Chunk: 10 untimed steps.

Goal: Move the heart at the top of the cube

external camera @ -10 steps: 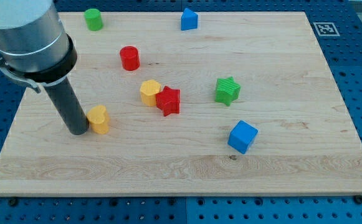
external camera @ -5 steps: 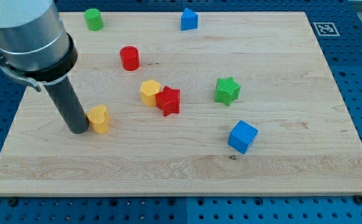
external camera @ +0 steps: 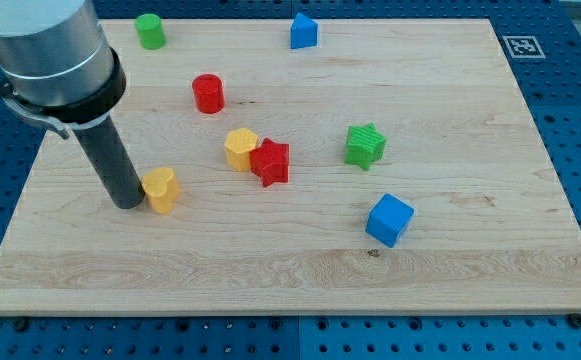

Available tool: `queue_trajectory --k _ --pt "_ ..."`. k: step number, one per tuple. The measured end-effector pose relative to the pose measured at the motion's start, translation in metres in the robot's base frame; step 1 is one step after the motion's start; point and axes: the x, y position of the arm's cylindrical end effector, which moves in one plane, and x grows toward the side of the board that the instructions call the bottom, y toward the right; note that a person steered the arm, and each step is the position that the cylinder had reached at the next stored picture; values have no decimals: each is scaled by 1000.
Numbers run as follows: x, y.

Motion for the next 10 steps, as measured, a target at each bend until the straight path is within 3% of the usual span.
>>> queue_trajectory --k 5,6,7,9,10 --pt "-4 0" --pt "-22 4" --pt "-7 48" --pt "48 64" --pt "48 84"
